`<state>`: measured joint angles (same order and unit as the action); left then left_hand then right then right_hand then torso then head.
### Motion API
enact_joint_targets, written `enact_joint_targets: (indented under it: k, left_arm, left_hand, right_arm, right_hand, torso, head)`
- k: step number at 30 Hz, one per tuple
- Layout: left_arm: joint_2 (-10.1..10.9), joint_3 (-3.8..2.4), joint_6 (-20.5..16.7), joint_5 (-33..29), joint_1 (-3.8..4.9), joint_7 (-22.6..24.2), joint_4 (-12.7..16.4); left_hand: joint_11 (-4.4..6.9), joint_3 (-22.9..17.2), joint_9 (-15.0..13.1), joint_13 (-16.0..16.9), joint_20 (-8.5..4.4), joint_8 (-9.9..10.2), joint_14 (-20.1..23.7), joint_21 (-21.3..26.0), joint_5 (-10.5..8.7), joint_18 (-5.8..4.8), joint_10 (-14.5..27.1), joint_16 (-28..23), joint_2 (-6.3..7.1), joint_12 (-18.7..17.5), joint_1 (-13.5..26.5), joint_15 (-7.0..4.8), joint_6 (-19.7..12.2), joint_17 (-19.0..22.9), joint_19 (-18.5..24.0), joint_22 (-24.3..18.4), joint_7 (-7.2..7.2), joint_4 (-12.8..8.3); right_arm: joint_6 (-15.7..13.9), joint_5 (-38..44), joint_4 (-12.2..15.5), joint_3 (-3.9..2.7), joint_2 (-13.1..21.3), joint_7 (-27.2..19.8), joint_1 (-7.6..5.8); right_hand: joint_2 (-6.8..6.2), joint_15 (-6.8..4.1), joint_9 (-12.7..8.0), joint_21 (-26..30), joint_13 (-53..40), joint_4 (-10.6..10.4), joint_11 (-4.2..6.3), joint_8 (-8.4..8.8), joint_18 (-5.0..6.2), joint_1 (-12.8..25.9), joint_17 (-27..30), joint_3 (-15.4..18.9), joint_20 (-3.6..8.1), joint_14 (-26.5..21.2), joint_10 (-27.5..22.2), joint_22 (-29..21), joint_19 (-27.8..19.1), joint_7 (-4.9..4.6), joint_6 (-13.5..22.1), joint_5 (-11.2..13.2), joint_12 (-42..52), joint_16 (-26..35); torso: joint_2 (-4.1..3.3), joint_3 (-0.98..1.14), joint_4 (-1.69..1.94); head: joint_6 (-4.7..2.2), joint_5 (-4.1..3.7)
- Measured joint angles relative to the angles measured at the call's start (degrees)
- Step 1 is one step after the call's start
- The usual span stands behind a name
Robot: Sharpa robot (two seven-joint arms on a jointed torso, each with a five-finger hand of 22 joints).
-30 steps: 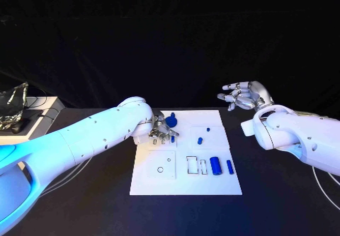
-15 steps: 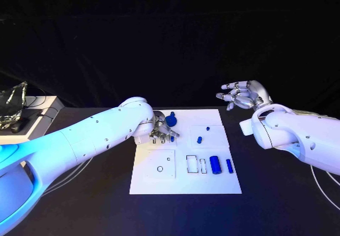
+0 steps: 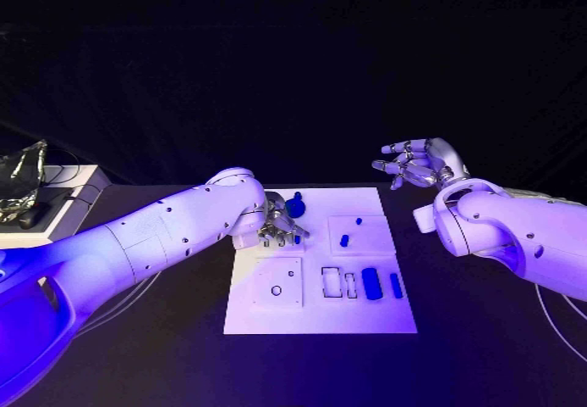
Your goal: Assemble the parts on the task board
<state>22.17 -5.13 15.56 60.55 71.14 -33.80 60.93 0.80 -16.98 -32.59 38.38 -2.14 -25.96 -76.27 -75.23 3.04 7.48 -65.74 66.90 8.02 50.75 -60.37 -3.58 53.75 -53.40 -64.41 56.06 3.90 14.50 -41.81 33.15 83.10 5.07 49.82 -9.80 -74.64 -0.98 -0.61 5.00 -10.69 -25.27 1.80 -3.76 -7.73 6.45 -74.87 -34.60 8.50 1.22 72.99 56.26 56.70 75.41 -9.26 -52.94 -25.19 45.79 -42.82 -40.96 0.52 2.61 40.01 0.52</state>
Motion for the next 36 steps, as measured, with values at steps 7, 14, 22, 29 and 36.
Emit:
enact_joint_targets:
  k: [7, 14, 22, 29, 36]
  left_arm:
    - [-0.13, 0.08, 0.05, -0.31, -0.05, 0.20, -0.31]
    - [-0.07, 0.08, -0.17, -0.79, -0.05, 0.56, -0.25]
    - [0.02, 0.08, -0.78, -1.54, -0.08, 0.82, 0.74]
    - [0.20, 0.14, -1.98, -2.59, -0.24, 1.30, 1.19]
    - [1.57, 0.13, -3.65, -3.72, -0.36, 1.70, 2.20]
  left_hand:
    - [-0.20, 0.36, -0.24, -0.06, 0.00, -0.20, 0.00, 0.22, 0.00, 0.00, 0.21, 0.00, -2.16, 0.00, -1.86, 0.00, 0.00, 0.05, 0.00, 0.16, 0.00, -2.29]
    - [0.11, -1.41, -1.35, -0.26, 0.00, -1.68, 0.00, 0.45, -0.03, 0.00, 0.53, 0.00, -5.61, 0.00, -4.70, 0.00, -0.23, 0.16, 0.00, 0.33, -0.45, -6.88]
    - [0.43, -8.28, -3.04, -1.22, -0.21, -3.62, 0.21, 0.66, -0.24, 0.00, 0.19, 0.00, -6.74, 0.00, -5.37, -0.21, -2.19, 0.07, -0.21, 0.84, -1.13, -11.32]
    - [0.43, -11.61, -3.02, -1.90, -0.85, -3.62, 0.01, 0.66, -0.16, -0.90, 0.18, 0.00, -7.44, 0.00, -4.98, -0.41, -2.99, -0.09, -0.20, 1.41, -1.13, -10.08]
    - [0.84, -13.70, -3.02, -2.30, -1.77, -4.01, -0.34, 0.66, 1.72, -0.90, -0.24, 0.24, -6.68, 0.00, -2.58, -0.76, -2.99, -0.77, -0.71, 2.31, -1.14, -11.24]
  right_arm:
    - [0.00, 0.24, -0.05, 0.00, -0.10, 0.24, 0.02]
    - [0.04, 0.59, -0.11, 0.01, -0.07, 0.77, 0.02]
    - [0.17, 1.26, -0.23, 0.08, -0.07, 1.92, 0.05]
    - [0.47, 1.60, -0.33, 0.13, -0.11, 2.74, 0.07]
    - [0.97, 1.81, -0.44, 0.20, -0.11, 3.45, 0.14]
  right_hand:
    - [0.00, 0.00, 0.00, 0.00, 0.00, 0.00, 0.01, 0.00, 0.00, 0.00, 0.00, 0.00, 0.00, 0.00, -0.01, -0.07, 0.00, 0.01, 0.01, 0.00, 0.00, 0.00]
    - [0.00, -0.02, 0.01, -0.42, -0.05, 0.00, 0.24, 0.00, 0.00, 0.00, 0.00, 0.00, 0.00, 0.02, 0.23, -0.16, 0.00, -0.11, -0.12, 0.00, 0.00, 0.00]
    - [0.00, -0.23, 0.00, -0.67, -0.32, 0.01, 0.42, 0.00, 0.00, 0.00, -0.13, 0.00, 0.00, 0.23, 0.42, -0.05, 0.00, -0.11, -0.13, 0.00, 0.00, 0.00]
    - [0.00, -0.22, 0.00, -0.67, -0.32, 0.01, 0.41, 0.00, 0.00, 0.00, -0.13, 0.00, 0.00, 0.22, 0.43, -0.05, 0.00, -0.11, -0.13, -0.48, 0.00, 0.00]
    - [0.00, -0.22, 0.01, -0.67, -0.37, 0.01, 0.41, 0.00, 0.00, 0.00, -0.12, 0.00, 0.00, 0.22, 0.43, -0.05, 0.00, -0.11, -0.14, -0.47, 0.00, 0.00]
  torso:
    - [-0.01, 0.03, -0.01]
    - [-0.01, 0.06, -0.01]
    - [-0.04, 0.08, -0.01]
    - [-0.02, 0.09, 0.02]
    - [0.07, 0.11, 0.06]
  head:
    - [0.04, -0.07]
    - [0.18, -0.12]
    - [0.26, -0.16]
    - [0.38, -0.13]
    - [0.31, -0.01]
